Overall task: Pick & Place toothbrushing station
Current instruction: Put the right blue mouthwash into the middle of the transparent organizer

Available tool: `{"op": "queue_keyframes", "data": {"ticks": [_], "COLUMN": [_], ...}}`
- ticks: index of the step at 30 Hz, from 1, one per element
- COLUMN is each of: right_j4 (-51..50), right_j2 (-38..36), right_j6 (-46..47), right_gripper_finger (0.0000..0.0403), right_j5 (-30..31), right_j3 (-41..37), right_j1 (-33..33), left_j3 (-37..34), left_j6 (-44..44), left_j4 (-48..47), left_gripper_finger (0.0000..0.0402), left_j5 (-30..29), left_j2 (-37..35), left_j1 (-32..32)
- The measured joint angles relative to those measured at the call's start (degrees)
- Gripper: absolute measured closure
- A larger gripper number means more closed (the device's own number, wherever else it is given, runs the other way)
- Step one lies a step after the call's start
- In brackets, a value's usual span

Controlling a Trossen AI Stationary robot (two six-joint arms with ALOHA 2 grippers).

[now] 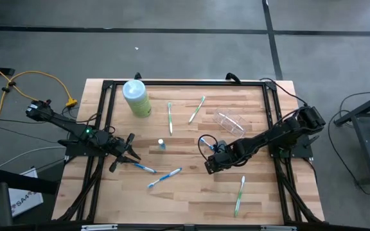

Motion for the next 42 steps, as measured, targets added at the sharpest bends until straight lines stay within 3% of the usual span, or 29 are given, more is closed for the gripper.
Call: {"op": "queue_keyframes", "data": {"ticks": [7,19,35,42], "right_j4": [0.1,0.2,0.2,-8.7], "right_j2": [0.0,0.0,-0.3,-0.4], "right_j6": [0.1,-0.5,-9.4,-15.4], "right_gripper_finger": [0.0302,0.0310,0.0315,0.0315], "right_j5": [0.0,0.2,1.4,3.0], "right_j3": [0.0,0.0,0.1,7.6], "right_j1": [0.0,0.0,0.0,0.0], "left_j3": [0.0,0.0,0.0,0.0], "left_j6": [0.0,0.0,0.0,0.0], "left_j4": [0.0,0.0,0.0,0.0], "left_gripper_finger": [0.0330,0.0330,0.0330,0.0330], "left_j5": [0.0,0.0,0.0,0.0], "left_j2": [0.0,0.0,0.0,0.0], "left_j1": [0.0,0.0,0.0,0.0]}}
